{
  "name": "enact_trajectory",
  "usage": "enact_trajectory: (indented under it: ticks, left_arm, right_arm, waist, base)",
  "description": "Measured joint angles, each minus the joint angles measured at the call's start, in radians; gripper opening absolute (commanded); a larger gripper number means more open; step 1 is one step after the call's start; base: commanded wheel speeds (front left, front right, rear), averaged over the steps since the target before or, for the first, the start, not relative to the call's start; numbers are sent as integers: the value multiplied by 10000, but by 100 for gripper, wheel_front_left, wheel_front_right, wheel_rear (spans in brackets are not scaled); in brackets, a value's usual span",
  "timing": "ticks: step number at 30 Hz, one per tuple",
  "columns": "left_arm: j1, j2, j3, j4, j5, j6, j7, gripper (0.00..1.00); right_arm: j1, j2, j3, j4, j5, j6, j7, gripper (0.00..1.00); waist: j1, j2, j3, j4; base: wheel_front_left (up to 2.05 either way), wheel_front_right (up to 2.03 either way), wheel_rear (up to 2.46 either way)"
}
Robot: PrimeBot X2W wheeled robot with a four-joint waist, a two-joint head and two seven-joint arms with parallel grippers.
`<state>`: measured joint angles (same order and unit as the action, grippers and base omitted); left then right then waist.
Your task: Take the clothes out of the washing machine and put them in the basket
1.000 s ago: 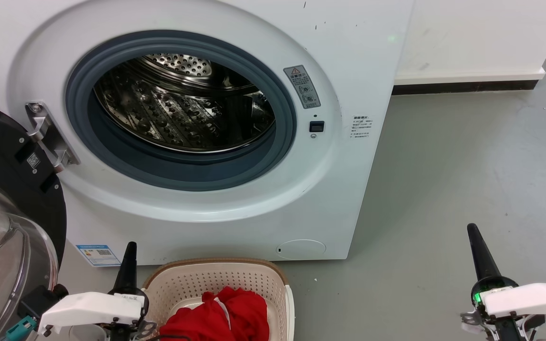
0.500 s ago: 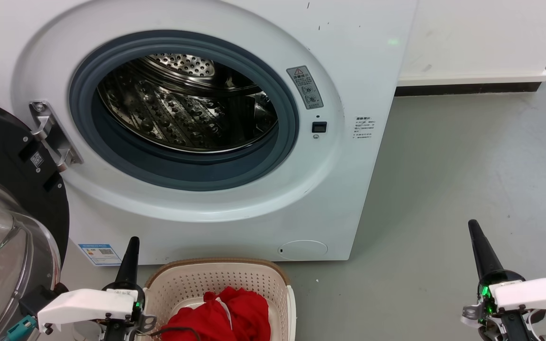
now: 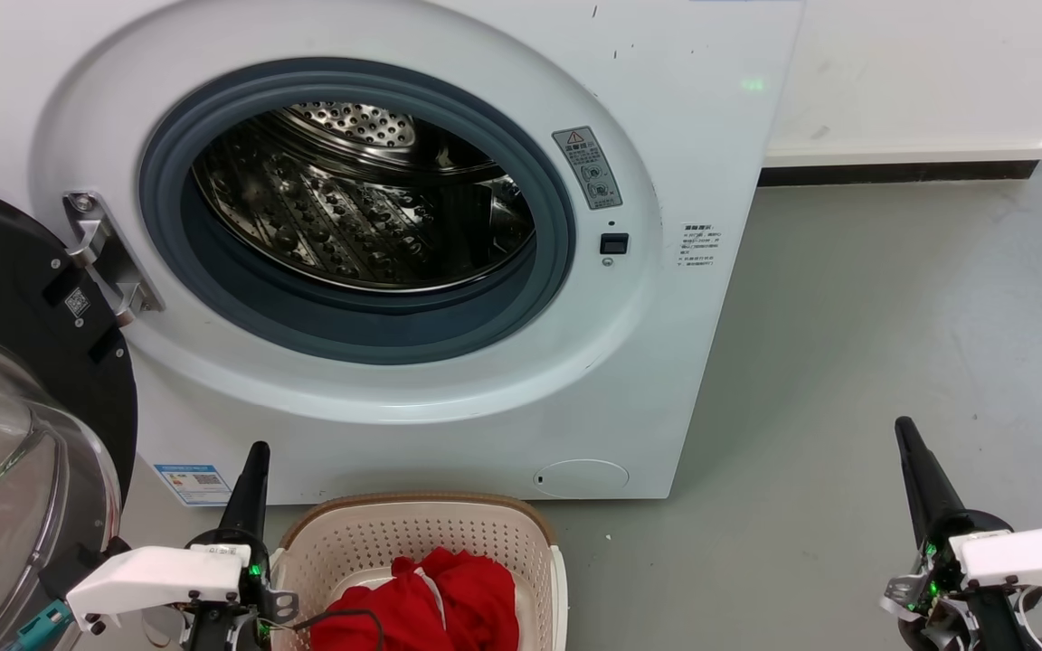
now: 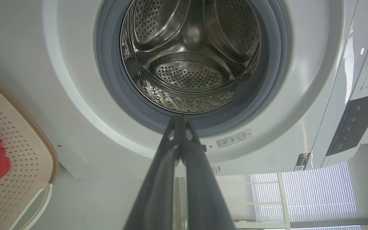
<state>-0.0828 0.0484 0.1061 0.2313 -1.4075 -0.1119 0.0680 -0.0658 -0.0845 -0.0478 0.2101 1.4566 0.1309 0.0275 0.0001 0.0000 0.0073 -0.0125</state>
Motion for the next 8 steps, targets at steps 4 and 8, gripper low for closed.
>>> enact_trajectory:
  ticks: [4,8]
  left_arm:
    - [-24,0,8,19,-255,-23,56,0]
    - [-51,2,17,38,-583,-35,134,0]
  right_arm:
    - [-82,2,-31,33,230,0,77,0]
    - [-113,6,-67,98,539,0,146,0]
  waist:
    - [0,0,-5,15]
    - [0,0,-11,33]
  base:
    - [0,0,0]
    - [0,0,0]
